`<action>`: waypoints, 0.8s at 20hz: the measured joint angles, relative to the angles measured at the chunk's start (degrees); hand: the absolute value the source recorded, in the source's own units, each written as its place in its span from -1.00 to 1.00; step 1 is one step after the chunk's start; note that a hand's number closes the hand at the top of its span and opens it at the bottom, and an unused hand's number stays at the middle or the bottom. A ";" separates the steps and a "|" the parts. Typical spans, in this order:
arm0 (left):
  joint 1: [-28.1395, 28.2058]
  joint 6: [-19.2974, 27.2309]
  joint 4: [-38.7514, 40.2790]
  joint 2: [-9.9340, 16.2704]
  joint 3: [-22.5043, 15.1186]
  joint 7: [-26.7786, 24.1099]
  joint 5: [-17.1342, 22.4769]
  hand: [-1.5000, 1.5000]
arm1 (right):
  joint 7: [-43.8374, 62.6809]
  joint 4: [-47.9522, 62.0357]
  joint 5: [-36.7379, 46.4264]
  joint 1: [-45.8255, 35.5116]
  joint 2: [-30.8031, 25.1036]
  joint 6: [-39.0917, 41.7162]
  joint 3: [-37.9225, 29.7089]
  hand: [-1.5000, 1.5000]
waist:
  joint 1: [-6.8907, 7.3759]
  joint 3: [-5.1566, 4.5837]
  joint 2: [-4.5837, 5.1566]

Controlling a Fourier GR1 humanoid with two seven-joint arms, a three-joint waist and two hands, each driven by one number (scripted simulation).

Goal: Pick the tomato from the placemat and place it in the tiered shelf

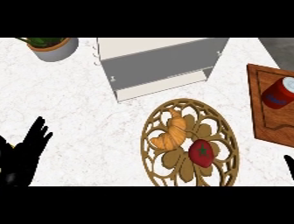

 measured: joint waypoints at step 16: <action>-8.95 -6.19 5.87 -0.73 -0.88 1.31 0.75 0.00 | 25.20 -32.97 15.13 27.17 0.77 1.00 18.69 -1.00 | 7.85 0.00 2.15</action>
